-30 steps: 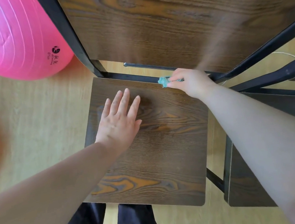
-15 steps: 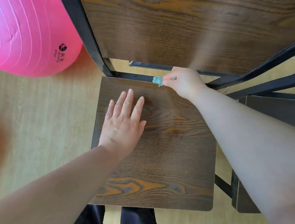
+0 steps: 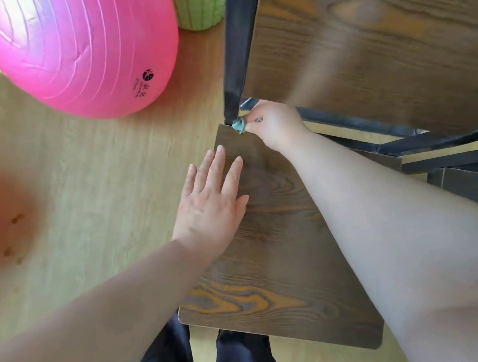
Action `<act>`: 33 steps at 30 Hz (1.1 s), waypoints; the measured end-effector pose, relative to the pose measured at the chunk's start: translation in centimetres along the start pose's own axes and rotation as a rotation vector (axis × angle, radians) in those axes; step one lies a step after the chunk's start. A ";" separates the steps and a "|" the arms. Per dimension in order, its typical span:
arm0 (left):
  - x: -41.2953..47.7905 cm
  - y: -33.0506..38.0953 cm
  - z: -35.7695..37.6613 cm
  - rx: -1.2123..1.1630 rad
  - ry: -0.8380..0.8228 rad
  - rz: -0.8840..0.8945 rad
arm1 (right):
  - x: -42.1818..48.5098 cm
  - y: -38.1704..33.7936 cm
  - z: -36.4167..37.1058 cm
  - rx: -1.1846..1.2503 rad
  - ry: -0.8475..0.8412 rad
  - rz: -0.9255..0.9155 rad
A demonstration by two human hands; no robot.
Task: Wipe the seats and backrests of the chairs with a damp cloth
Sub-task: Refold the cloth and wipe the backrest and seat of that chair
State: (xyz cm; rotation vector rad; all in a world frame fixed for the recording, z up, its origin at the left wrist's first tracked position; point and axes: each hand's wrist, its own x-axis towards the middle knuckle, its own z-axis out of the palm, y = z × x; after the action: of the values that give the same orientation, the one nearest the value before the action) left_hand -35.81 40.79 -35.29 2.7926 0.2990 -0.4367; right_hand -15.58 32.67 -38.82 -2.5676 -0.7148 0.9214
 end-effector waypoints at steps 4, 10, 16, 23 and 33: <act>-0.6 -1.9 -0.4 0.011 0.020 -0.003 | -0.3 -0.7 0.4 -0.098 0.071 -0.004; -1.6 -3.4 -1.0 0.035 -0.023 -0.006 | -3.7 -0.6 2.5 0.122 0.392 -0.030; -2.4 -4.3 -0.9 0.076 -0.071 -0.009 | -9.9 -1.6 7.2 0.162 0.386 -0.024; -4.5 -5.1 -0.8 0.140 -0.164 -0.006 | -14.8 -2.5 11.5 0.238 0.385 -0.021; -9.0 -5.5 0.3 0.175 -0.230 0.042 | -22.4 -4.7 17.1 0.282 0.216 0.005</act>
State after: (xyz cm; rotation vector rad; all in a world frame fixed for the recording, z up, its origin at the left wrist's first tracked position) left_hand -45.65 44.38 -34.06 2.8722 0.1569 -0.8010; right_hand -43.40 26.31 -38.16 -2.3705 -0.4803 0.6778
